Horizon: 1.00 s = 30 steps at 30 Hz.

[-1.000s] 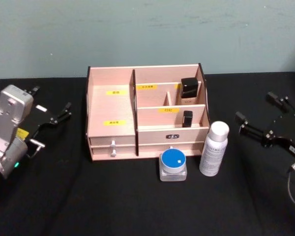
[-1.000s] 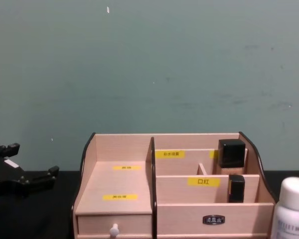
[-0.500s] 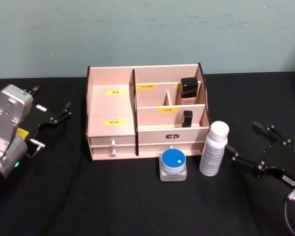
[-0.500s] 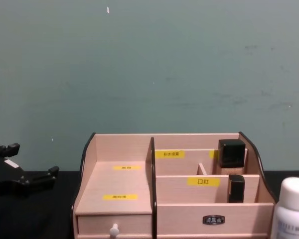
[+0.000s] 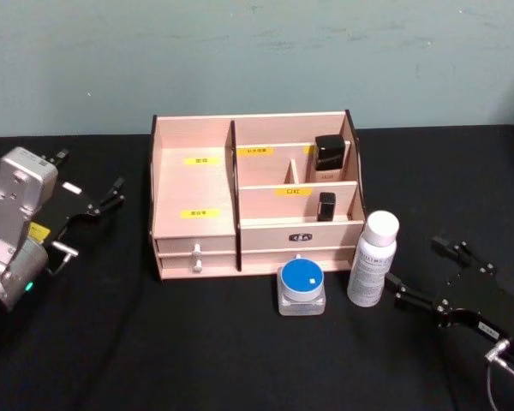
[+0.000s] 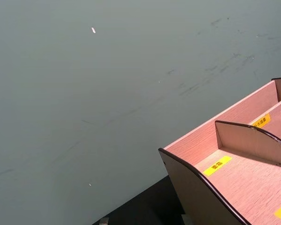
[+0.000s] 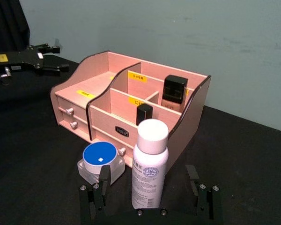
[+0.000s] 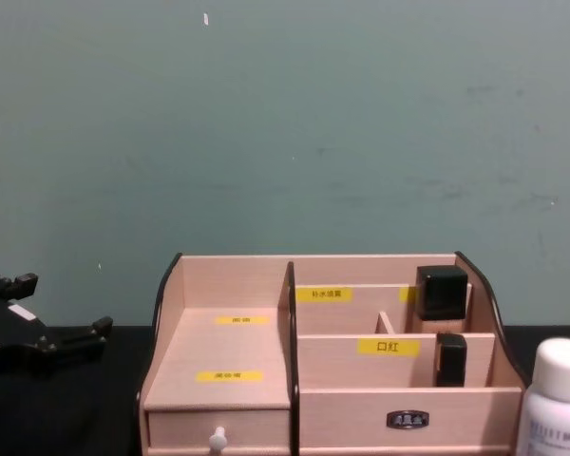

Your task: Pick up the facial cleanser and watermelon frost from the table and place them into the tiered storage box.

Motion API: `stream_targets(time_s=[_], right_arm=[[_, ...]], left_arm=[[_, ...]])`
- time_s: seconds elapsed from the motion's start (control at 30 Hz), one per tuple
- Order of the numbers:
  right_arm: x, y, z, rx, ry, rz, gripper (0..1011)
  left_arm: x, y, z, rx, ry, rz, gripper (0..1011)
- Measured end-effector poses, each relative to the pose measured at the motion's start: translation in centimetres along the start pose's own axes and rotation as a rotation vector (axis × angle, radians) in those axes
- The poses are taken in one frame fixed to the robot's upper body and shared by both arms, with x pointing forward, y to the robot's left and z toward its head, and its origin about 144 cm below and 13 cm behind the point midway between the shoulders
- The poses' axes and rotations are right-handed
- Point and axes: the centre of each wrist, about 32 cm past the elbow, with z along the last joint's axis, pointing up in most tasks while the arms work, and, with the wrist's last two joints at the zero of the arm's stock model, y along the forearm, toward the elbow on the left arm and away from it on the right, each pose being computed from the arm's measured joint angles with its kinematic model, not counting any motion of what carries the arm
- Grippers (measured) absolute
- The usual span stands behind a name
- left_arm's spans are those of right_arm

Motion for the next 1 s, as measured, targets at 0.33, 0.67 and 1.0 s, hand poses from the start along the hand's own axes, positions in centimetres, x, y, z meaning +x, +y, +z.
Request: stream_targets(time_s=[0.33,0.67,1.0], right_arm=[[0.3,1.5,-1.4,-0.031,0.02,-0.007,1003],[0.6,3.3,-2.1,-0.044,0.024,-0.003,1003],[1.1,4.8,-2.3,-0.034,0.028,-0.003,1002]], left_arm=[[0.0,0.0,0.0,0.0,0.0,0.0,1001],[0.0,0.0,0.0,0.0,0.0,0.0,1001],[0.0,0.0,0.0,0.0,0.0,0.0,1001]])
